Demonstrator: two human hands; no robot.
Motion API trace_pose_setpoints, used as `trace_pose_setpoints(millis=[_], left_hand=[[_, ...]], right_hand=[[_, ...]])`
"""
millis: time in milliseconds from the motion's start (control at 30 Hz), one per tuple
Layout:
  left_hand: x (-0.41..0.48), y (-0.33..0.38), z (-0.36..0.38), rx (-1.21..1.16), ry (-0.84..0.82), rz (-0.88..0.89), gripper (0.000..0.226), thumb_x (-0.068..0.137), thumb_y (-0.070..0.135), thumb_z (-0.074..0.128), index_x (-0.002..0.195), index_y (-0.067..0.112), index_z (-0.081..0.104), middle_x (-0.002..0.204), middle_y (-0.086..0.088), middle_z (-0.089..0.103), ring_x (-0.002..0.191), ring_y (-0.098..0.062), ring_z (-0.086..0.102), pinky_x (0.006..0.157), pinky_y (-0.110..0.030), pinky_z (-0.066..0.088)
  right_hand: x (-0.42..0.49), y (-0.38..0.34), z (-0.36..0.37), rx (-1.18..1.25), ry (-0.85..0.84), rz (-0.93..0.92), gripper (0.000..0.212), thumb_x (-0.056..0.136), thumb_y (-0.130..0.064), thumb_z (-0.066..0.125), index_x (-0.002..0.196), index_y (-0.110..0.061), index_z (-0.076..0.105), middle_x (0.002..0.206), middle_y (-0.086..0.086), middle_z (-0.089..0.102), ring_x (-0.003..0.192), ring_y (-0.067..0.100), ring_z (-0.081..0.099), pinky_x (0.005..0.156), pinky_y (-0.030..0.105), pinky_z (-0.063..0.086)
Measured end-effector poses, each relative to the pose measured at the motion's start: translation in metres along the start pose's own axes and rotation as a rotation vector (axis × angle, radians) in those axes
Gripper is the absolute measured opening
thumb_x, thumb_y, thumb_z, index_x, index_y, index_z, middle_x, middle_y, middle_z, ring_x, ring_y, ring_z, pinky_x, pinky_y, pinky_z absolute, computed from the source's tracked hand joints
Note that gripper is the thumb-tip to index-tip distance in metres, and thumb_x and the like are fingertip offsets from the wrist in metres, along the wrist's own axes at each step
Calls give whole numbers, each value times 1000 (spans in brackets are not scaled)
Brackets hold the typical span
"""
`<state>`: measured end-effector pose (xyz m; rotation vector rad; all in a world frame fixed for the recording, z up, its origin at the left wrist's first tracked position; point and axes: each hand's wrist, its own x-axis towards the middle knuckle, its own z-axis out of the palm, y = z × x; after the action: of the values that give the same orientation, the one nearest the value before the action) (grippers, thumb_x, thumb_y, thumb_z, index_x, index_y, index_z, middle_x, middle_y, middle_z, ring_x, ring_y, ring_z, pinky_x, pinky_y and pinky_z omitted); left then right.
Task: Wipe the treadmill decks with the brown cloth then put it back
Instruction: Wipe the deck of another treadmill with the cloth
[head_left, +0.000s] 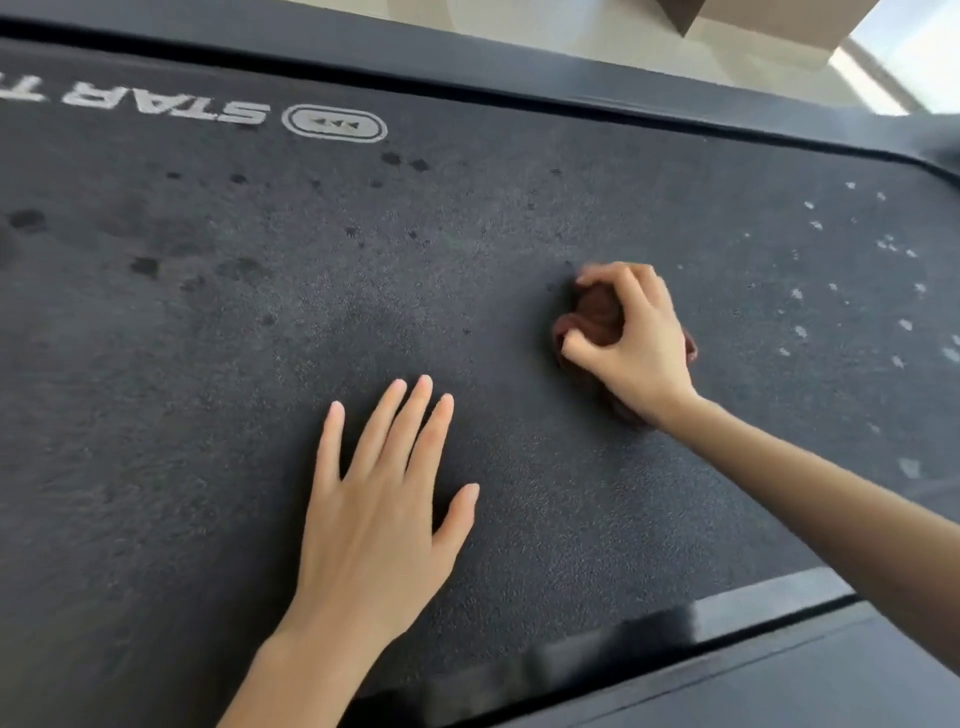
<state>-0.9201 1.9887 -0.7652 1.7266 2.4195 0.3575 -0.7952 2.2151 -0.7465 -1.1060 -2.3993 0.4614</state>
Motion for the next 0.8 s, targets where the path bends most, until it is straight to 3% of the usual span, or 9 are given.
trace_pose_setpoints(millis=[133,300,367,467,600,667,800], left_hand=[[0,-14,-9,26,-39,-106,78,80,59,27,144,14,36,153,-6,29,142,-26,21,112,-59,16],[-12,-51,-21,72,-75,-309,84,77,75,7,149,31,11,159,-2,-1,145,-15,-7,112,-58,1],[-13,-51,-21,58,-79,-313,82,80,76,6,149,33,6,158,-3,-5,144,-15,-11,113,-57,-1],[-12,-46,-20,70,-84,-307,79,80,67,9,149,30,0,158,-5,-11,143,-17,-15,112,-58,-3],[-9,-42,-16,54,-77,-326,79,81,62,14,149,27,-3,157,-7,-15,142,-20,-19,110,-62,-7],[-6,-40,-14,50,-75,-324,80,80,60,16,149,25,-1,156,-9,-13,142,-21,-17,108,-64,-7],[-4,-41,-13,44,-67,-329,81,79,60,20,149,26,1,156,-8,-12,141,-20,-17,108,-66,-5]], right_hand=[[-57,-44,11,93,-150,-326,48,65,-36,66,108,-16,63,123,-2,54,122,15,48,103,31,37],[-61,-56,22,144,-287,-604,47,63,-31,67,107,-12,65,123,4,57,118,20,52,97,37,42],[-48,-49,24,183,-258,-546,46,64,-29,66,107,-12,64,122,4,58,117,21,53,96,40,44],[-12,-32,22,128,-132,-301,46,67,-37,61,109,-19,60,121,-3,56,118,17,51,96,41,44],[33,-24,22,24,38,40,42,69,-43,61,107,-25,57,114,-7,51,114,18,47,87,26,36],[22,-39,31,8,37,6,41,68,-44,61,104,-26,58,112,-8,51,111,16,47,85,26,35],[-23,-79,45,72,-131,-326,44,67,-39,63,105,-18,62,114,-2,56,108,17,50,93,33,41]])
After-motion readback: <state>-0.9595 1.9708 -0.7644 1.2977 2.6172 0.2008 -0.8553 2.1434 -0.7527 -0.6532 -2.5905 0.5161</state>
